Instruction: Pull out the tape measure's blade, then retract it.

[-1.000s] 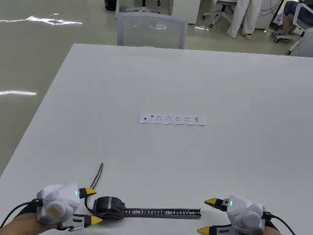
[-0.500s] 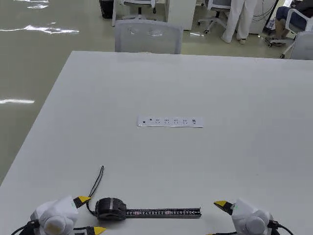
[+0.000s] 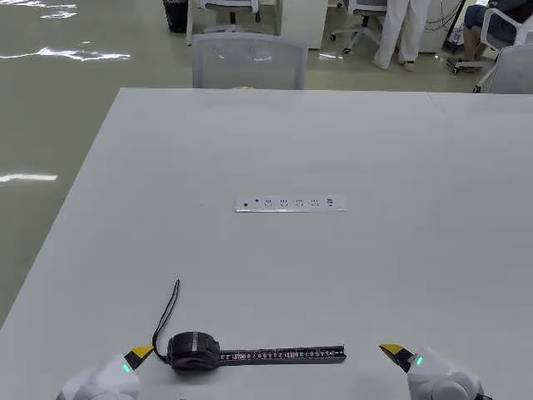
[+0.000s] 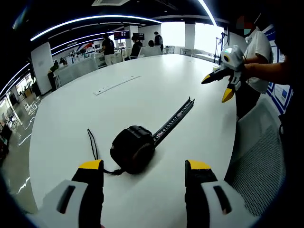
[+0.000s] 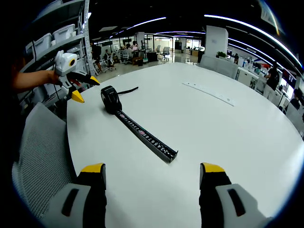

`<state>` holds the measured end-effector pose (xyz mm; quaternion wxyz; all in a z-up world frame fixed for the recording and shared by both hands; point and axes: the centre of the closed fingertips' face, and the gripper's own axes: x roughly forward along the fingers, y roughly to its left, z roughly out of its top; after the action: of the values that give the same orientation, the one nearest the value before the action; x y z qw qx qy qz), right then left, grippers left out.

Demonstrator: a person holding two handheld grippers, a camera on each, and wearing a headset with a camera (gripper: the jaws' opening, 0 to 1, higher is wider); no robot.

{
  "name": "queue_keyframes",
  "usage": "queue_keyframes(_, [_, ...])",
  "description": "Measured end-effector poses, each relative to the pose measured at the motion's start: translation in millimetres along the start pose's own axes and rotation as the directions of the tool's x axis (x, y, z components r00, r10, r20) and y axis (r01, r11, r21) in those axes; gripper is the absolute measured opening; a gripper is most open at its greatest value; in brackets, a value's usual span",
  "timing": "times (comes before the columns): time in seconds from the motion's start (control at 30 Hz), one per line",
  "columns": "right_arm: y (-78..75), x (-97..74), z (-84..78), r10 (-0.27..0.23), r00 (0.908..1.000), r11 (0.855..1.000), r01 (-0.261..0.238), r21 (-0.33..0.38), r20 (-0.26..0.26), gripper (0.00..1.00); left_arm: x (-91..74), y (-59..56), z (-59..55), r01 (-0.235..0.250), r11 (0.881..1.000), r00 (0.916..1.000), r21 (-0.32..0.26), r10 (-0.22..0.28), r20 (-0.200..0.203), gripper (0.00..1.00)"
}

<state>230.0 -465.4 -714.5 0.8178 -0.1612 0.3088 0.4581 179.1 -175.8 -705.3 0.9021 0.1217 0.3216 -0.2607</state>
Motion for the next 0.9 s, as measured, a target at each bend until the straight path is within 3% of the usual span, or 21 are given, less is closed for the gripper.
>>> queue_keyframes(0.27, [7.5,-8.2,10.3,-0.044,0.9986,0.999,0.043,0.028,0.031,0.89,-9.4,-3.3,6.2,-0.062,0.996,0.9975,-0.067,0.064,0.029,0.73])
queue_keyframes(0.7, [22.3,-22.2,17.7,-0.090,0.9949,0.994,0.087,0.064,0.045,0.92,-21.8,-14.8,3.0,-0.141,0.976,0.9890,-0.166,0.146,0.021,0.78])
queue_keyframes(0.9, [28.7,-26.3,19.9,-0.109,0.9925,0.992,0.105,0.072,0.055,0.94,-26.5,-18.4,4.6,-0.163,0.970,0.9851,-0.182,0.170,0.024,0.83])
